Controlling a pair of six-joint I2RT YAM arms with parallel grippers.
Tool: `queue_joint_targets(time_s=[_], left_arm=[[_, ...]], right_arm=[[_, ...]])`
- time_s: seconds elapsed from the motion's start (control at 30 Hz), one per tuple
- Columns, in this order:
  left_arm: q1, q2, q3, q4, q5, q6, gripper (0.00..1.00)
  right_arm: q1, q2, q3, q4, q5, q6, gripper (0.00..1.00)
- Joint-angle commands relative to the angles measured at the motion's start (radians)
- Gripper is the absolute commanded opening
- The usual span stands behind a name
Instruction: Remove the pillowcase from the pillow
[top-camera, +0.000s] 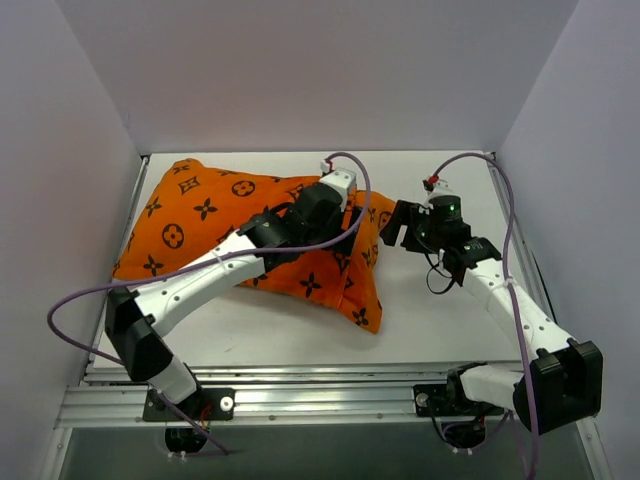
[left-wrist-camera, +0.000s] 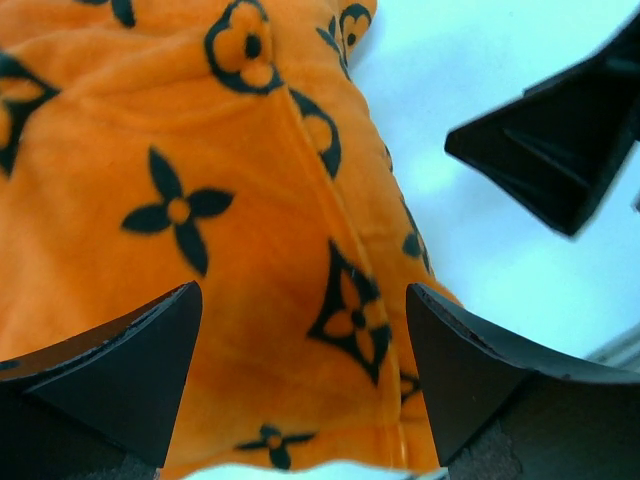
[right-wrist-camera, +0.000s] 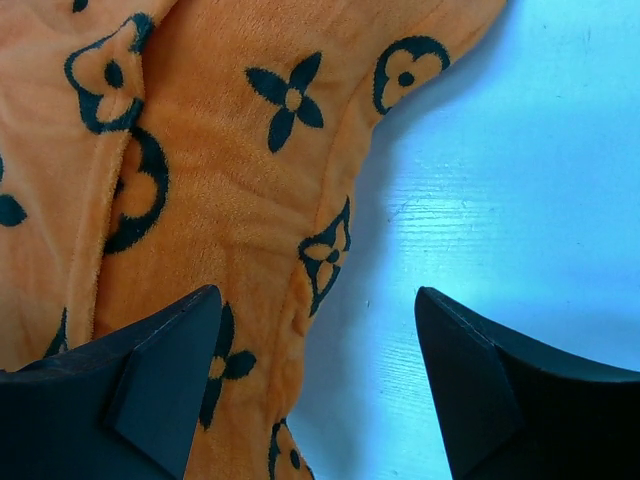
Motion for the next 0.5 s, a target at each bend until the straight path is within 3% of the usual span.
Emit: queue_joint_targets(time_s=[0.0, 0.2, 0.33, 0.47], left_arm=[[-0.025, 0.091, 0.146, -0.023, -0.091, 0.052, 0.91], [-0.046, 0.215, 0.224, -0.011, -0.152, 0.093, 0.91], [-0.046, 0.275, 0.270, -0.099, -0.276, 0.100, 0.91], [-0.042, 0.251, 0.226, -0.078, -0.324, 0.123, 0.84]], right_arm=[[-0.024, -0.054, -0.017, 0.040, -0.045, 0.009, 0.74], [-0.030, -0.048, -0.057, 0.117, -0.116, 0.043, 0.78], [-0.032, -0.035, -0.083, 0.165, -0.177, 0.058, 0.78], [-0.019, -0.024, -0.113, 0.253, -0.251, 0.075, 0.79]])
